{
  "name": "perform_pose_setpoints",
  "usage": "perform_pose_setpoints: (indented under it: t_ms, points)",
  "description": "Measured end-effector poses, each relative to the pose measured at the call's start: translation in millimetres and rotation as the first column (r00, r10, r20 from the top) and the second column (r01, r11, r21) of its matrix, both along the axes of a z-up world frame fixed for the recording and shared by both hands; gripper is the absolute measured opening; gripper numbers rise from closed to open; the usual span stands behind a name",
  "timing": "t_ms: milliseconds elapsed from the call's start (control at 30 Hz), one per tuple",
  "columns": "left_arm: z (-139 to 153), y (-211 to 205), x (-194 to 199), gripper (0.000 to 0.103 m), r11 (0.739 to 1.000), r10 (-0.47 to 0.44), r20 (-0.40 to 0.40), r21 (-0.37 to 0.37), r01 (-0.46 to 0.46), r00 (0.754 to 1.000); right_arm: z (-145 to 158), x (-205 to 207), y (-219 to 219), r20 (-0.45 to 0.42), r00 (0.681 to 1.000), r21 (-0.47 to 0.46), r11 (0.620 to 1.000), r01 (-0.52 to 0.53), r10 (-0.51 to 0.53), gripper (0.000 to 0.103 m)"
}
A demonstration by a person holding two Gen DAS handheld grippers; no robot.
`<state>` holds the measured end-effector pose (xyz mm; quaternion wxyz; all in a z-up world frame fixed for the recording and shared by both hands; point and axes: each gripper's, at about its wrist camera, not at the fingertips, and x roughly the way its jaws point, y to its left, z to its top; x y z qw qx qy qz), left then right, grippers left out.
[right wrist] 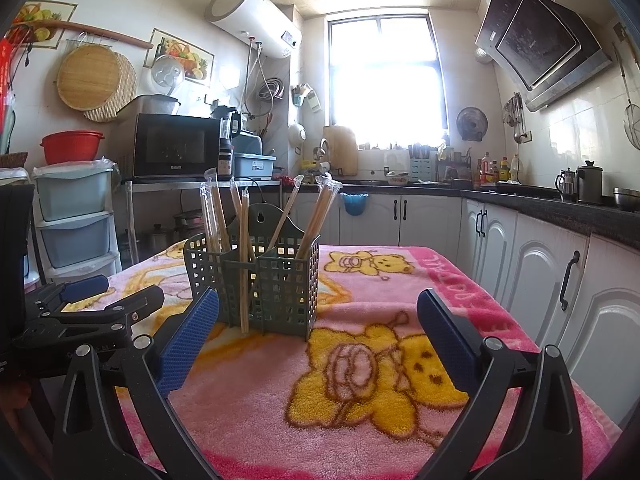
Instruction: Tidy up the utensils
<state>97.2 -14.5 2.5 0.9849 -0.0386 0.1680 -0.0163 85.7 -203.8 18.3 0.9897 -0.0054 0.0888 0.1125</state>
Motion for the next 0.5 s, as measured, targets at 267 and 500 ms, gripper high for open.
perform_pose_setpoints:
  t_ms: [267,500]
  points:
    - [-0.4,-0.3,-0.2,0.093,1.000,0.001,0.002,0.003,-0.001,1.000,0.0,-0.3,-0.3,-0.001,1.000,0.000,1.000,0.000,0.000,0.097]
    - [-0.8,0.5,-0.5,0.093,1.000,0.007,0.002,0.002,-0.007,1.000,1.1,-0.6,-0.8,0.000,1.000,0.000,1.000,0.001,-0.001,0.097]
